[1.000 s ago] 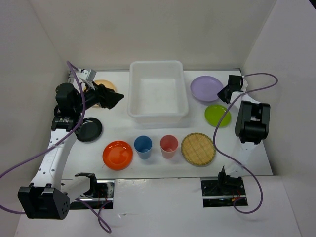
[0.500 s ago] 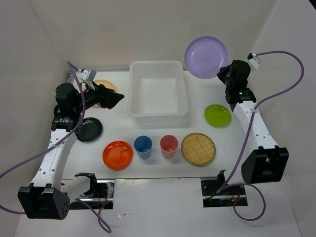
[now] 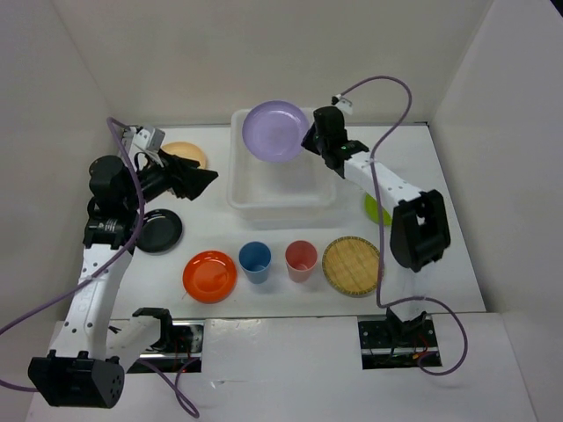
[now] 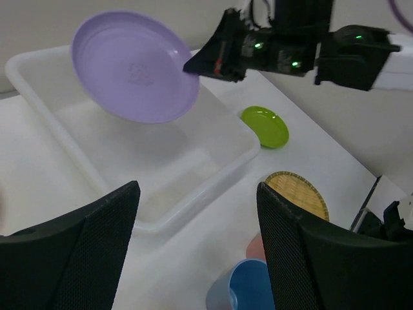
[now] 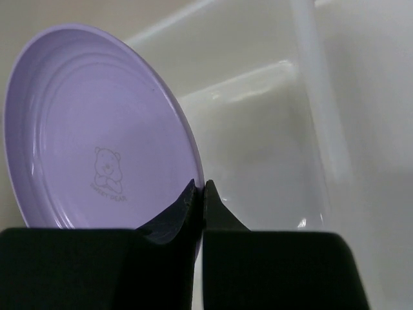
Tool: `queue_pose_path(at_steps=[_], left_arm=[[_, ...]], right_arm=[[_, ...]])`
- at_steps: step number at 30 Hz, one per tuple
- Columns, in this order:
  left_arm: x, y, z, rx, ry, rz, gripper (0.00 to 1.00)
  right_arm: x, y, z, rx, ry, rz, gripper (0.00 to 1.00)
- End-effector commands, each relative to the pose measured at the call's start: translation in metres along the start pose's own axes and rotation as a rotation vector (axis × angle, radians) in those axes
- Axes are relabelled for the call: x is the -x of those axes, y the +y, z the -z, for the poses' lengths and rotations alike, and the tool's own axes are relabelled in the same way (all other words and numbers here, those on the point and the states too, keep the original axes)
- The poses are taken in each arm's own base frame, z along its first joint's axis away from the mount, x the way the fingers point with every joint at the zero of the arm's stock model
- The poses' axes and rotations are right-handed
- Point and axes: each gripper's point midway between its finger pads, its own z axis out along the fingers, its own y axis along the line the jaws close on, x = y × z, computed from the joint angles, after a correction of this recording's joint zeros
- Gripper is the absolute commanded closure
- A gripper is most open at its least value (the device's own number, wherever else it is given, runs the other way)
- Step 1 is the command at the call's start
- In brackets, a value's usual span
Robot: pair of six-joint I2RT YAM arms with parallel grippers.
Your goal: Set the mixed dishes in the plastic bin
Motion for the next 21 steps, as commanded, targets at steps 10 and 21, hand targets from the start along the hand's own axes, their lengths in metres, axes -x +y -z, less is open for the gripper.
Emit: queue_pose_path(at_steps=[10,21], left_arm=[[0.023,0.024,0.010,0.173,-0.057,0.049,0.19],[0.023,0.056,0.007,0.257,-0.065,0.100,0.19]], right_arm=[[-0.060,0.009,-0.093,-0.091,0.099,0.069,1.00],[-0.103,-0.031,-0.126,-0.211,0.180,0.101,0.96]])
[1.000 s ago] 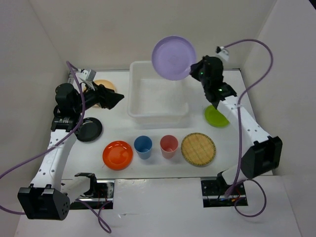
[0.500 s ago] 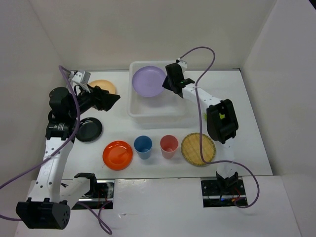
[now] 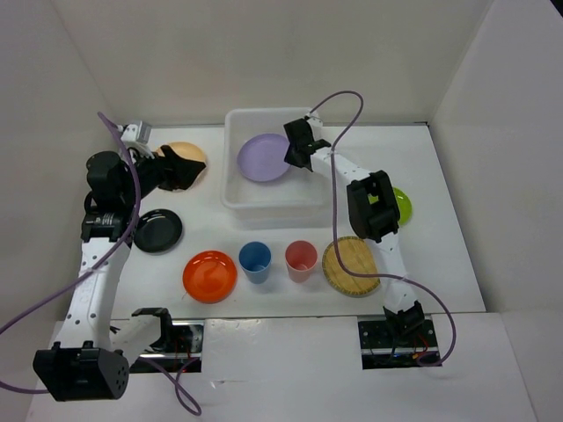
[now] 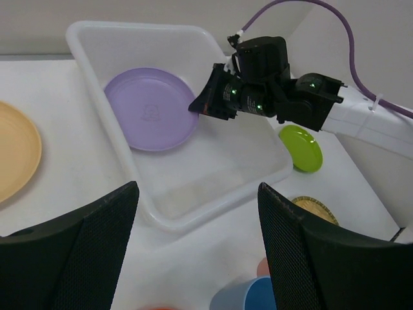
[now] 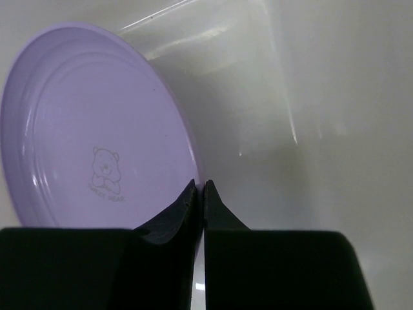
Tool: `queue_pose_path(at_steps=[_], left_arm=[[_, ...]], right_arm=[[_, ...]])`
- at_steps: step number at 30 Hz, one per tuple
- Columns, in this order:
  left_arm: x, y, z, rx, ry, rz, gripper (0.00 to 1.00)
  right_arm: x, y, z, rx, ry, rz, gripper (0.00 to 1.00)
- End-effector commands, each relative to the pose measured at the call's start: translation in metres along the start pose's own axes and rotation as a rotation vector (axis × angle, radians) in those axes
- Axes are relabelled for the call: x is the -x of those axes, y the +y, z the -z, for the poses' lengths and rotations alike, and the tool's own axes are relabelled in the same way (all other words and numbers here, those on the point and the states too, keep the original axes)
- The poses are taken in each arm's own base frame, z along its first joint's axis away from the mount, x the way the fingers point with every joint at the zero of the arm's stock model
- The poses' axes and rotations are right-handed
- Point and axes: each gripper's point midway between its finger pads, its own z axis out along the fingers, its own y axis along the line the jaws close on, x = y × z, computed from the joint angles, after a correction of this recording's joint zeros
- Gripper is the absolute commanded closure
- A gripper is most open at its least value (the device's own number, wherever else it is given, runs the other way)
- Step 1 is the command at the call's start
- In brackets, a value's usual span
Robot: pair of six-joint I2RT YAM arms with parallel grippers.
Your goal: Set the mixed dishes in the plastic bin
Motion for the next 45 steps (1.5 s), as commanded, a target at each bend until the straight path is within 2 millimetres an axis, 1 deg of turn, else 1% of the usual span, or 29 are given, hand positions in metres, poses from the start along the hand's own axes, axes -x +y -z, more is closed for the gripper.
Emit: queue_pose_path(at_steps=[1,2,5,6,7,8,11,12,14,16,17,19,21,22,23,24,25,26,27,28,29,32,34,36,37,39,40,42,45], left_arm=[[0.022,0.013,-0.005,0.052,-0.048,0.012,0.19],[0.024,0.016,-0.008,0.061,-0.049,0.024,0.19],[0.021,0.049,-0.016,0.143,-0.037,0.111,0.19],[0.013,0.062,-0.022,0.166,-0.014,0.151,0.19],[0.015,0.072,-0.023,0.189,-0.017,0.187,0.19],[0.011,0.087,-0.030,0.221,-0.004,0.217,0.19],[0.008,0.113,-0.037,0.277,0.013,0.263,0.19],[0.005,0.128,-0.041,0.314,0.018,0.290,0.21],[-0.008,0.156,-0.044,0.383,0.058,0.340,0.23],[-0.008,0.182,-0.040,0.463,0.062,0.347,0.24],[-0.016,0.197,-0.040,0.497,0.085,0.353,0.24],[-0.022,0.221,-0.034,0.580,0.099,0.357,0.24],[-0.024,0.247,-0.032,0.649,0.115,0.349,0.26],[-0.030,0.257,-0.029,0.696,0.138,0.349,0.28],[-0.043,0.274,-0.029,0.734,0.177,0.368,0.32],[-0.041,0.279,-0.030,0.750,0.203,0.360,0.32],[-0.046,0.286,-0.031,0.769,0.229,0.363,0.34],[-0.064,0.301,-0.033,0.790,0.276,0.398,0.36],[-0.065,0.306,-0.033,0.804,0.297,0.397,0.39],[-0.068,0.315,-0.033,0.815,0.301,0.407,0.39],[-0.082,0.322,-0.035,0.822,0.339,0.420,0.39],[-0.089,0.340,-0.036,0.857,0.345,0.438,0.40],[-0.098,0.348,-0.038,0.873,0.373,0.453,0.40],[-0.096,0.355,-0.038,0.895,0.383,0.438,0.40],[-0.102,0.361,-0.040,0.896,0.399,0.435,0.40],[-0.107,0.369,-0.035,0.916,0.414,0.437,0.40],[-0.110,0.372,-0.037,0.917,0.420,0.440,0.40],[-0.116,0.377,-0.040,0.919,0.430,0.446,0.40],[-0.114,0.381,-0.043,0.917,0.420,0.440,0.40]], right_arm=[[0.023,0.003,-0.003,-0.008,-0.049,-0.029,0.94],[0.023,0.003,-0.003,-0.008,-0.049,-0.029,0.92],[0.029,0.003,0.001,-0.010,-0.063,-0.023,0.77],[0.029,0.003,0.001,-0.010,-0.063,-0.023,0.68],[0.036,0.007,0.007,0.000,-0.076,-0.028,0.63],[0.043,0.007,0.014,0.000,-0.090,-0.022,0.50],[0.060,0.014,0.031,0.024,-0.121,-0.022,0.28],[0.073,0.019,0.044,0.042,-0.145,-0.023,0.18],[0.086,0.024,0.058,0.060,-0.169,-0.022,0.09],[0.107,0.033,0.084,0.103,-0.204,-0.027,0.02],[0.110,0.040,0.095,0.124,-0.219,-0.015,0.02],[0.131,0.054,0.127,0.183,-0.270,-0.025,0.02],[0.138,0.063,0.150,0.227,-0.284,-0.017,0.02],[0.152,0.067,0.174,0.264,-0.313,-0.019,0.02],[0.155,0.074,0.188,0.293,-0.322,-0.007,0.02],[0.166,0.078,0.204,0.321,-0.344,-0.015,0.02],[0.180,0.081,0.233,0.360,-0.380,-0.019,0.02],[0.186,0.085,0.250,0.384,-0.399,-0.024,0.02],[0.187,0.088,0.265,0.409,-0.407,-0.011,0.02],[0.191,0.086,0.277,0.416,-0.423,-0.004,0.02],[0.193,0.085,0.300,0.442,-0.447,-0.002,0.02],[0.196,0.072,0.331,0.472,-0.494,-0.011,0.02],[0.194,0.068,0.342,0.491,-0.503,-0.013,0.02],[0.187,0.061,0.357,0.521,-0.499,-0.017,0.02],[0.181,0.056,0.355,0.516,-0.493,-0.015,0.02],[0.184,0.053,0.376,0.562,-0.529,-0.036,0.02],[0.176,0.049,0.369,0.554,-0.517,-0.031,0.02],[0.174,0.047,0.374,0.567,-0.520,-0.031,0.02],[0.167,0.044,0.368,0.551,-0.497,-0.022,0.02]])
